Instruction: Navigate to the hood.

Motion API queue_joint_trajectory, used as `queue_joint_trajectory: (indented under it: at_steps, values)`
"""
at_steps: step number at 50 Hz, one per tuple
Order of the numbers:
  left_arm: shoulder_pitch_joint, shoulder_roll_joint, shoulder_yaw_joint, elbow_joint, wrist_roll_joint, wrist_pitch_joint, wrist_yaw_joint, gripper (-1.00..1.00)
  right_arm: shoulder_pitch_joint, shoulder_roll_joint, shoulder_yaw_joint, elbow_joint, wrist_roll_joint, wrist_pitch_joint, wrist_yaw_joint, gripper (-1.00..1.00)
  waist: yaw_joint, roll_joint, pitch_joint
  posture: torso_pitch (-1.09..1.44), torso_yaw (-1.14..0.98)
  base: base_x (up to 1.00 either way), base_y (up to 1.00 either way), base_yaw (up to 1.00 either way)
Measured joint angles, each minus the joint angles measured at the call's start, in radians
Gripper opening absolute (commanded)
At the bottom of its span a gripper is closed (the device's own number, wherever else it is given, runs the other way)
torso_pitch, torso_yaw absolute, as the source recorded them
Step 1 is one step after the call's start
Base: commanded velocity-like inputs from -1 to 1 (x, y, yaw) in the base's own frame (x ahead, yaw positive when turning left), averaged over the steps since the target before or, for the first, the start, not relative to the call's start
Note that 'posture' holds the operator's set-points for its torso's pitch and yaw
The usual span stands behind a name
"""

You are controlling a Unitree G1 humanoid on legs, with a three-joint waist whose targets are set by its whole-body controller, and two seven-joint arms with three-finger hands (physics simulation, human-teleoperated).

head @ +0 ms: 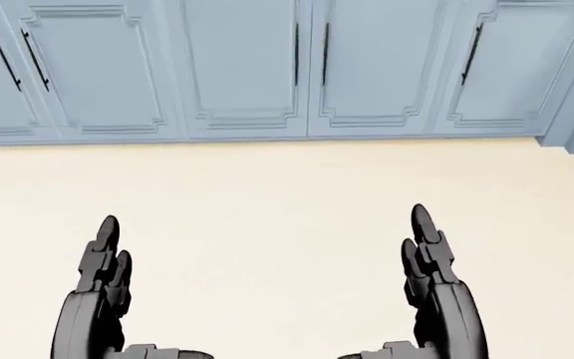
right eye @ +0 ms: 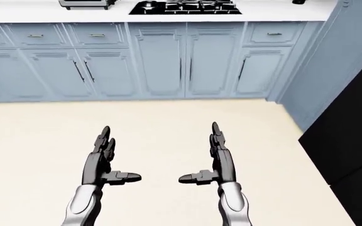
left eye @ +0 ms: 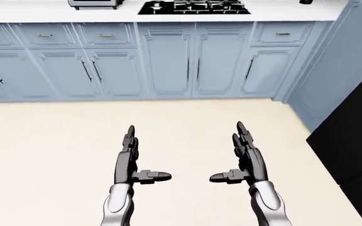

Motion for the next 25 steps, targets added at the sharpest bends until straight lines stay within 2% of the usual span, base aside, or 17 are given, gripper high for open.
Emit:
queue_joint_trajectory:
  at_steps: [3,5,6,8,9,11,14,16,17,18,19,21,23,25]
  values:
    - [-0.002,0.001,0.003,-0.003,0.0,-0.001,0.0,1.0,0.0,0.001,0.005,-0.004,0.0,-0.001,0.001,1.0,-0.002,-0.034,-0.011,0.0,0.0,0.34,0.08,0.0]
    - [-0.005,-0.007,-0.005,0.009,0.0,0.001,0.0,1.0,0.001,-0.005,-0.002,0.003,0.0,0.006,0.0,1.0,-0.015,-0.016,0.004,0.0,0.0,0.32,0.06,0.0]
    - [-0.003,-0.008,-0.012,0.015,0.0,0.004,-0.002,1.0,0.006,-0.005,-0.008,0.008,0.0,0.01,-0.002,1.0,-0.021,-0.024,0.014,0.0,0.0,0.32,0.04,0.0]
    - [0.003,-0.009,-0.019,0.015,0.0,0.009,-0.006,1.0,0.016,-0.007,-0.015,0.012,0.0,0.019,-0.006,1.0,-0.035,-0.038,0.01,0.0,0.0,0.32,0.03,0.0]
    - [0.005,-0.009,-0.018,0.015,0.0,0.01,-0.007,1.0,0.015,-0.007,-0.016,0.013,0.0,0.021,-0.007,1.0,-0.039,-0.037,0.005,0.0,0.0,0.3,0.02,0.0]
    - [0.001,-0.008,-0.015,0.01,0.0,0.01,-0.007,1.0,0.008,-0.008,-0.017,0.012,0.001,0.015,-0.008,1.0,-0.043,-0.018,0.0,0.0,0.0,0.3,0.0,0.0]
    - [-0.004,-0.007,-0.011,-0.003,0.0,0.001,-0.005,1.0,0.002,-0.007,-0.014,0.003,0.002,0.005,-0.007,1.0,-0.053,0.021,0.004,0.0,0.0,0.28,0.0,0.0]
    - [-0.006,-0.006,-0.01,-0.01,0.0,-0.004,-0.005,1.0,-0.002,-0.007,-0.011,0.0,0.003,0.0,-0.006,1.0,-0.048,0.059,0.0,0.0,0.0,0.28,0.0,0.0]
    - [-0.009,-0.001,-0.007,-0.007,0.0,-0.005,-0.004,1.0,-0.005,-0.001,-0.008,0.003,0.003,0.0,-0.005,1.0,-0.04,0.066,-0.001,0.0,0.0,0.27,0.0,0.0]
    - [-0.009,0.003,0.0,0.002,0.0,-0.004,-0.003,1.0,-0.005,0.004,0.001,0.012,0.003,0.003,-0.004,1.0,-0.032,0.059,0.007,0.0,0.0,0.28,0.0,0.0]
    - [-0.003,0.003,0.008,0.01,0.0,0.0,0.0,1.0,-0.003,0.005,0.011,0.019,0.002,0.008,-0.001,1.0,-0.026,0.066,0.011,0.0,0.0,0.29,0.0,0.0]
    - [0.007,0.003,0.013,0.017,0.001,0.008,0.004,1.0,0.006,0.005,0.018,0.023,0.001,0.015,0.004,1.0,-0.015,0.074,0.005,0.0,0.0,0.28,0.0,0.0]
    - [0.006,0.002,0.01,0.013,0.001,0.011,0.005,1.0,0.006,0.002,0.01,0.022,0.001,0.015,0.005,1.0,-0.012,0.063,-0.004,0.0,0.0,0.28,0.0,0.0]
    - [0.001,0.002,0.006,0.004,0.001,0.006,0.003,1.0,0.005,0.0,0.003,0.007,0.0,0.016,0.002,1.0,-0.01,0.043,-0.006,0.0,0.0,0.26,0.0,0.0]
